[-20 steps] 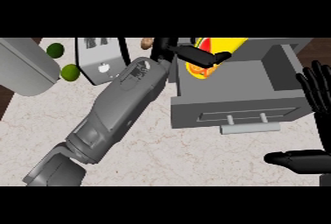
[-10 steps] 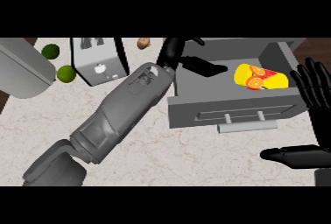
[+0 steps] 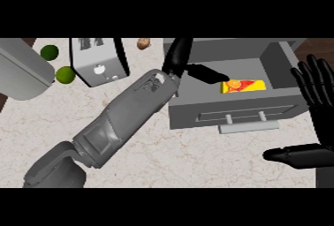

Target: Pick up the cup, place it into the drawer and close the drawer

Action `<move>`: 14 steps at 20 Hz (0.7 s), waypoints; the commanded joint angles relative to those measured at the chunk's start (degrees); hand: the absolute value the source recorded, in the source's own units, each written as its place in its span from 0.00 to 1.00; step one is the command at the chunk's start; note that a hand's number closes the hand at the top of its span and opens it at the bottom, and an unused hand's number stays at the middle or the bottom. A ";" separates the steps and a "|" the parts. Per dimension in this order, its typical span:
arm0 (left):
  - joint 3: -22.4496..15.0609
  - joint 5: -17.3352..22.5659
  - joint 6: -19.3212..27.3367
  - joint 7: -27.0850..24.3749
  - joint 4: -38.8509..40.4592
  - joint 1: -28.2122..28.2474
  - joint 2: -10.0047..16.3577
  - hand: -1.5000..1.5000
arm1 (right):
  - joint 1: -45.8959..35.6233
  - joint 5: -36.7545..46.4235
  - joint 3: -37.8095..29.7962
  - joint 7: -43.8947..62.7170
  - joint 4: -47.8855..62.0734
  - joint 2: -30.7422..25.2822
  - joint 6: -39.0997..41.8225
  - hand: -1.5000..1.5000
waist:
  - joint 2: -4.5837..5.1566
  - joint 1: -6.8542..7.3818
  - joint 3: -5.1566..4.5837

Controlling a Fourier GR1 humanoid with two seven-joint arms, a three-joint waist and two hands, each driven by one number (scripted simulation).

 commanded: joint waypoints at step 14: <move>8.18 5.45 0.13 -3.11 -6.43 -1.53 2.63 0.00 | 8.55 -1.27 1.97 3.86 -11.08 -8.33 12.25 1.00 | -1.25 4.33 -0.07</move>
